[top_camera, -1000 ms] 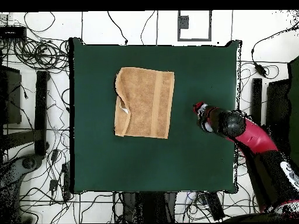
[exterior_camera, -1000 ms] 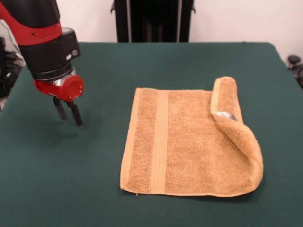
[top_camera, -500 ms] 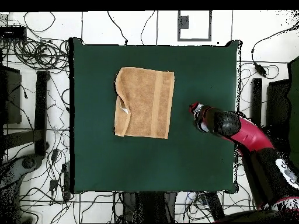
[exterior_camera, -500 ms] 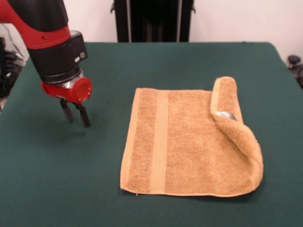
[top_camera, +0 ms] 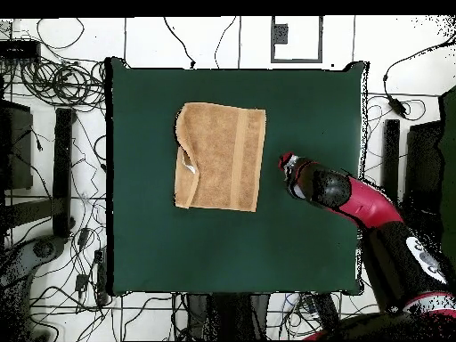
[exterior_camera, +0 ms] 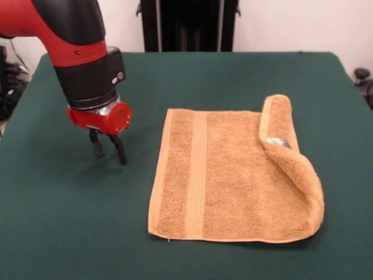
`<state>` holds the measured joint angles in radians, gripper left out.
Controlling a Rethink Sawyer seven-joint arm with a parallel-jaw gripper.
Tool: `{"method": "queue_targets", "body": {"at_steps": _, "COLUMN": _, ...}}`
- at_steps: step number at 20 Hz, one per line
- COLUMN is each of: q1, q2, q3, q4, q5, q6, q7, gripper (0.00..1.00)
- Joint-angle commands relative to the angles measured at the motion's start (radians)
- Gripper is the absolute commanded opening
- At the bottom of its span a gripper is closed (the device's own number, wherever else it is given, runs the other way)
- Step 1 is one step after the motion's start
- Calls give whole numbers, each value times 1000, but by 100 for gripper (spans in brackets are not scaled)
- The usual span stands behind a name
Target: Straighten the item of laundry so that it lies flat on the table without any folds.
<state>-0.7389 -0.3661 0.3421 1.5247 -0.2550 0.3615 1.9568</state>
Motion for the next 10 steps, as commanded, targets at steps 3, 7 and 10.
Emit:
{"method": "queue_targets", "body": {"at_steps": 3, "q1": 155, "q2": 205, "q3": 116, "q4": 75, "q5": 70, "q6": -351, "q7": 269, "gripper": 100}}
{"method": "queue_targets", "body": {"at_steps": 7, "q1": 174, "q2": 248, "q3": 137, "q4": 69, "q5": 102, "q6": -466, "q7": 315, "gripper": 100}}
{"method": "queue_targets", "body": {"at_steps": 10, "q1": 268, "q2": 211, "q3": 49, "q4": 53, "q5": 170, "q6": -453, "q7": 376, "gripper": 100}}
